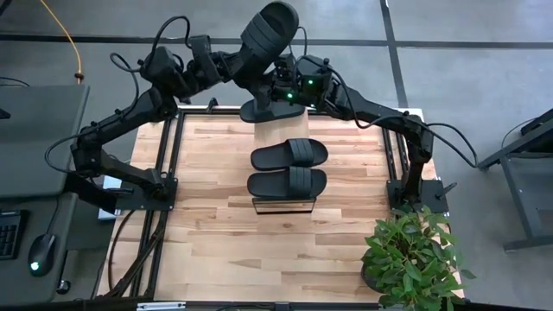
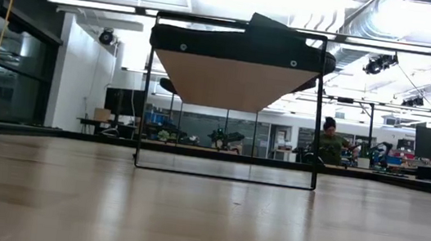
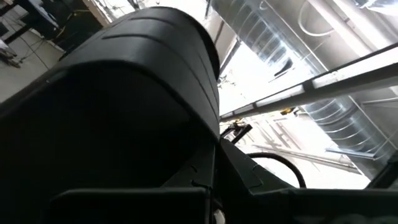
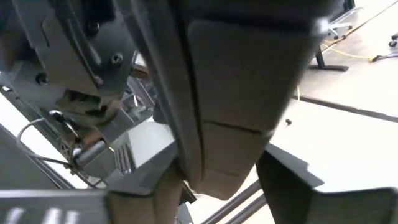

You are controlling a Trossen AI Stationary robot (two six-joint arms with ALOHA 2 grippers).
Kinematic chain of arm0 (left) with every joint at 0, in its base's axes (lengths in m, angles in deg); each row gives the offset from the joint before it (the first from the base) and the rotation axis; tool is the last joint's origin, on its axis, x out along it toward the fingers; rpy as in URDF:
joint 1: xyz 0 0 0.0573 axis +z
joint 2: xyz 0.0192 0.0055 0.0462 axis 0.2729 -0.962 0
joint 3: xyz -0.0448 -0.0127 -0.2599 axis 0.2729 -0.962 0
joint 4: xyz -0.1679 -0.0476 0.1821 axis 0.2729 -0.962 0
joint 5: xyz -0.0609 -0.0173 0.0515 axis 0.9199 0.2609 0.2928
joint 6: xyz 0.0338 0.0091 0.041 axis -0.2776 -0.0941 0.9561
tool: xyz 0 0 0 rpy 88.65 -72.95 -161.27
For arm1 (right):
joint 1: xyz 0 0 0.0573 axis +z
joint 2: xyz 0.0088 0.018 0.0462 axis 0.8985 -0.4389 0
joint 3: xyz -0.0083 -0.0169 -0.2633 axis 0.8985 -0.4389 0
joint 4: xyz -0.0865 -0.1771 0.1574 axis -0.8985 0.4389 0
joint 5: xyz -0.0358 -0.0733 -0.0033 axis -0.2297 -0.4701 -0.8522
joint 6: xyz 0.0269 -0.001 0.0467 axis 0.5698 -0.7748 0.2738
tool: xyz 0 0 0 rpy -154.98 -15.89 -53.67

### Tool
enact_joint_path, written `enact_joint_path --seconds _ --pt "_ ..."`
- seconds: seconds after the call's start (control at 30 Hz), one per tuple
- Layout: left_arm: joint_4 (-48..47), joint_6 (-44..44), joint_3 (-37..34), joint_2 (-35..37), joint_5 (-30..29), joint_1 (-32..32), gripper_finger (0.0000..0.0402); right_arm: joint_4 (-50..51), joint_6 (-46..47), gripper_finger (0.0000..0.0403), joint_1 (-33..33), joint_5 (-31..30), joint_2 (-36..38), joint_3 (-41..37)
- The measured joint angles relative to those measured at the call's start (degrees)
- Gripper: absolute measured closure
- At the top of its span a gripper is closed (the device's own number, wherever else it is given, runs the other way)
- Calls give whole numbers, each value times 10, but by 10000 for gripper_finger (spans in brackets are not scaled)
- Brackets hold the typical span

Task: Pick and place slides into the shelf
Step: Put the black slide on the shelf

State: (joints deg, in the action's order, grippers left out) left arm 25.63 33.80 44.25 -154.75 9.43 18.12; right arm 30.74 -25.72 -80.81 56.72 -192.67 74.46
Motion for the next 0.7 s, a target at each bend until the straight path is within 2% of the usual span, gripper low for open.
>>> enact_joint_path --seconds 0.2,0.33,0.53,0.7 --pt "-7 1 0 0 10 1 401 2 2 321 -2 -3 0 0" --pt "-8 5 0 0 15 2 397 6 8 370 -3 -4 0 0" --pt "-9 32 0 1 39 2 370 8 31 371 -10 28 0 0" --pt "-8 46 0 3 72 14 322 16 40 372 -12 51 4 0"
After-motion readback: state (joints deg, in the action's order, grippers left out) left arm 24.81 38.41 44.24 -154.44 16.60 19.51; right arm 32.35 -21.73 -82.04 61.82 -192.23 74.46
